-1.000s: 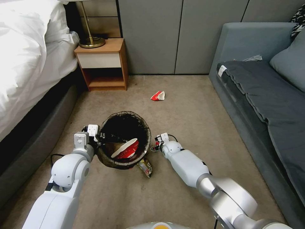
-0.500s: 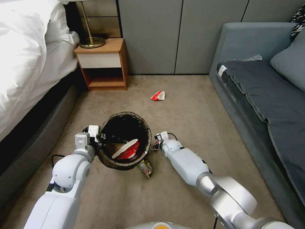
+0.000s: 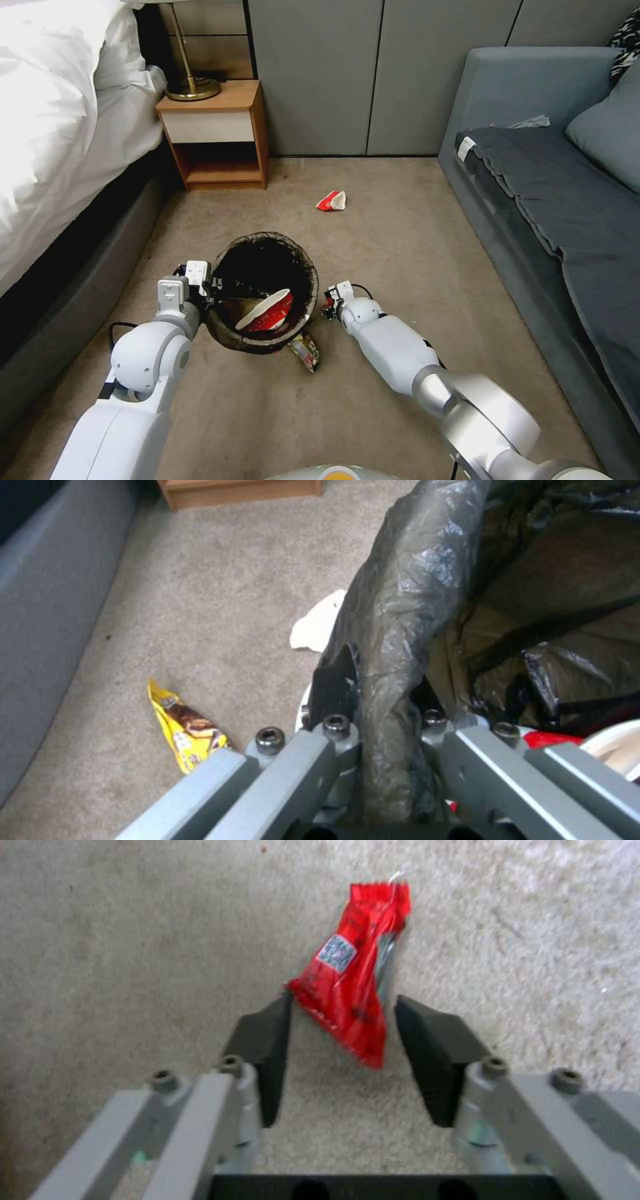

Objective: Pick up the trash bin, then pick up the garbage from the floor and place it into the trash bin.

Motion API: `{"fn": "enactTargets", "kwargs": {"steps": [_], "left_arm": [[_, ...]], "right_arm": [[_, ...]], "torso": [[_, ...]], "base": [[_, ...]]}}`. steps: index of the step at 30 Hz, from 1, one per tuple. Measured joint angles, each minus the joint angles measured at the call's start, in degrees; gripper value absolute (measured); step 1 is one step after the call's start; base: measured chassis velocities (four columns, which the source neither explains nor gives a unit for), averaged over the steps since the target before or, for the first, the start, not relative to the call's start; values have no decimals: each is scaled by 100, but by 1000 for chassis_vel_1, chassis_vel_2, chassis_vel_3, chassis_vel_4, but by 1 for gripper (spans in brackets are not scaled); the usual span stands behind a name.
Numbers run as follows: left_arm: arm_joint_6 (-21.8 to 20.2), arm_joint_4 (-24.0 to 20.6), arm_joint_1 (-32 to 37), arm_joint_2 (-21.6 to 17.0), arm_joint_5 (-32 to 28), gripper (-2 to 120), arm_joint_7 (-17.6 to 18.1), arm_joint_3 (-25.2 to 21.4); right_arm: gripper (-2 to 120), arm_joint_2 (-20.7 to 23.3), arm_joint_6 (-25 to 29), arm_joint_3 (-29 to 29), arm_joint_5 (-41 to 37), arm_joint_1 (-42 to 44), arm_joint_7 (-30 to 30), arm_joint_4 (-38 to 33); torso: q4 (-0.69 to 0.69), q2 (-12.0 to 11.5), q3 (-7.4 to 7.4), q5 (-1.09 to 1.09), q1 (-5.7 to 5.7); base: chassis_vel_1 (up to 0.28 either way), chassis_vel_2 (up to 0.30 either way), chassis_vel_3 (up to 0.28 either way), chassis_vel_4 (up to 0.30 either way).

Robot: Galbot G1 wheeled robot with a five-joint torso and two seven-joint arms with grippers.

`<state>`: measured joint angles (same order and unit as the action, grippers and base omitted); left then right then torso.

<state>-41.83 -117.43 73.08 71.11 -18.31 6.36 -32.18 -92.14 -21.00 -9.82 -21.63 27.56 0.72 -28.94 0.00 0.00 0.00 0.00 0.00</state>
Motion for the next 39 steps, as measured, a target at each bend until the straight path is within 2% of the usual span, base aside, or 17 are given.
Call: {"fn": "enactTargets", "kwargs": {"steps": [2, 3, 5, 6, 10, 23, 28, 32, 33, 36, 37, 39], "left_arm": [[10, 7, -2, 16, 18, 1, -7, 0], [10, 7, -2, 16, 18, 1, -7, 0], [16, 20, -7, 29, 40, 1, -23, 4], [16, 20, -7, 29, 40, 1, -23, 4], [16, 21, -7, 30, 42, 1, -50, 17], [16, 14, -7, -46, 39, 1, -82, -18], [-14, -7, -48, -125, -43, 1, -72, -52], [-21, -72, -126, -288, -231, 1, 41, -119], [-21, -72, -126, -288, -231, 1, 41, -119], [-22, -128, -159, -343, -288, 1, 102, -136], [-22, -128, -159, -343, -288, 1, 102, -136], [-23, -140, -161, -360, -286, 0, 102, -154]], "right_arm": [[28, 0, 5, -13, 36, 20, -11, 0], [28, 0, 5, -13, 36, 20, -11, 0], [18, 0, 8, -14, 53, 25, -21, 3], [18, 0, 8, -14, 53, 25, -21, 3], [0, 0, 8, -15, 94, 16, -31, 15], [0, 0, 5, -2, 212, 11, -61, 36], [0, 2, -183, -41, 82, 32, -34, -245], [0, -1, -538, -265, -405, -41, 200, -972], [0, -1, -538, -265, -405, -41, 200, -972], [0, 41, -803, -339, -820, -254, 469, -1697], [0, 41, -803, -339, -820, -254, 469, -1697], [0, 385, -980, -328, -1162, -397, 673, -2407]], "torso": [[0, 0, 0, 0, 0], [0, 0, 0, 0, 0], [0, 0, 0, 0, 0], [0, 0, 0, 0, 0], [0, 0, 0, 0, 0], [0, 0, 0, 0, 0], [-1, 0, 0, -2, 0], [1, 0, 0, -1, 1], [1, 0, 0, -1, 1], [3, 0, 0, 1, 1], [3, 0, 0, 1, 1], [3, 0, 0, -1, 1]], "base": [[0, 0, 0, 0], [0, 0, 0, 0], [0, 0, 0, 0], [0, 0, 0, 0], [0, 0, 0, 0], [0, 0, 0, 0], [0, 0, 0, 0], [0, 0, 0, 0], [0, 0, 0, 0], [0, 0, 0, 0], [0, 0, 0, 0], [0, 0, 0, 0]]}}
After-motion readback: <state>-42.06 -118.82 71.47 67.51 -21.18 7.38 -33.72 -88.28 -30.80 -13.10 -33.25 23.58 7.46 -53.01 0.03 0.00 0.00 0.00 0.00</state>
